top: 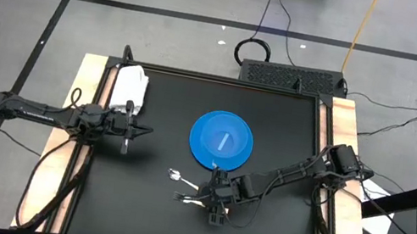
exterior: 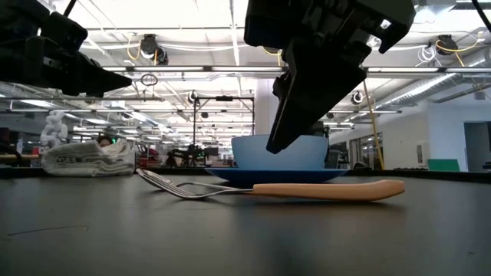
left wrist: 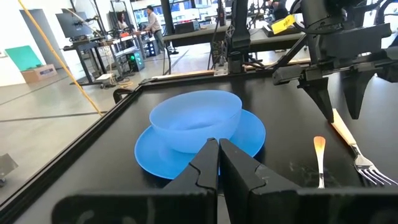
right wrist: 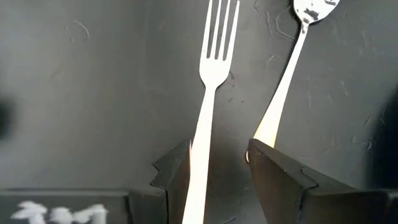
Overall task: Set table place
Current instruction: Move the orange fork from the bottom to the right side of the blue plate on the table
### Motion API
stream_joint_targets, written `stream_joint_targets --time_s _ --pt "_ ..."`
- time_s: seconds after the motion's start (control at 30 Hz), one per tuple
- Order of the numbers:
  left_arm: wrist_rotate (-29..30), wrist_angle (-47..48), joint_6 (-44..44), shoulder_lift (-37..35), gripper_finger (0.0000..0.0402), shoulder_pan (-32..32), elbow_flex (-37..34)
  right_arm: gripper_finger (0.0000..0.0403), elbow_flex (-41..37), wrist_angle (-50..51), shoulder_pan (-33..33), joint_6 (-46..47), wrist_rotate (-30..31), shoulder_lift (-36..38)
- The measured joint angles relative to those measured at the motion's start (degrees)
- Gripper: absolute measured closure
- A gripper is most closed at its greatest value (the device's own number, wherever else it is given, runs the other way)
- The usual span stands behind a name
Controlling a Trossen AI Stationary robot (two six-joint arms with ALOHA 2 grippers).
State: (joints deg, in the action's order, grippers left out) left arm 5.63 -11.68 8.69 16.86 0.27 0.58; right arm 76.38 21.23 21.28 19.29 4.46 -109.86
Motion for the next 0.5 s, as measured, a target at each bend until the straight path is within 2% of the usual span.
stream_joint_targets --time_s 0.5 --pt "0.0 2.4 0.0 0.0 0.0382 0.0 0.0 0.0252 0.0 -1.2 0.5 -0.5 0.0 0.0"
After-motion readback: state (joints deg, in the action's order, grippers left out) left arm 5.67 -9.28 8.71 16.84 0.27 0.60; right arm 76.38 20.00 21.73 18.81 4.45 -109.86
